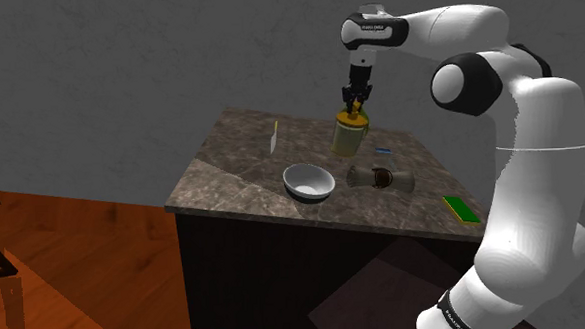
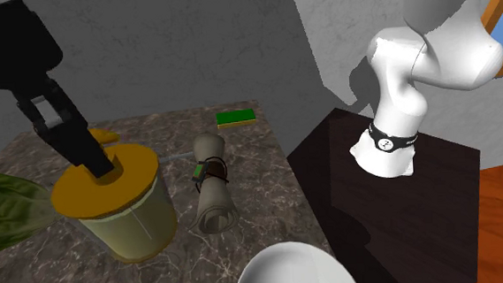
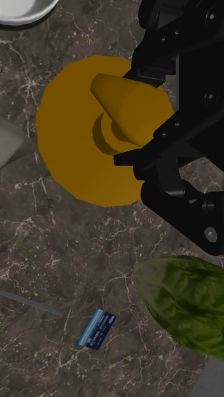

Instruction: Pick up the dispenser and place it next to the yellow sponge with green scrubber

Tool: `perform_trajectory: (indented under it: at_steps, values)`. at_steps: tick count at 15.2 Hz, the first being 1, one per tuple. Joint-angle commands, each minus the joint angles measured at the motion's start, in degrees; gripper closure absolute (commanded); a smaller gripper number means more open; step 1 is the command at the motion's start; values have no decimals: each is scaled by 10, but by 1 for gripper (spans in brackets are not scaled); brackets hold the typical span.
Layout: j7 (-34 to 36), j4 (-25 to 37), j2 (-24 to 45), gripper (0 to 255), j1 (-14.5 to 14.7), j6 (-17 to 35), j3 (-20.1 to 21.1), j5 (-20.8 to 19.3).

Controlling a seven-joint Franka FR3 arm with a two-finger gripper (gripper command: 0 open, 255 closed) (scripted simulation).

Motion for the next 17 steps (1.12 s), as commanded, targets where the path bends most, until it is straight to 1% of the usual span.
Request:
perform_trajectory:
  at_steps: [1, 4, 8, 12, 17]
  values:
    - [-15, -28, -20, 255, -8, 10, -5, -3]
    - [-43, -86, -57, 255, -24, 32, -16, -10]
    - [-84, -144, -96, 255, -47, 56, -31, -17]
    - [-126, -187, -124, 255, -72, 74, -48, -24]
    - [-183, -220, -146, 255, -107, 90, -71, -29]
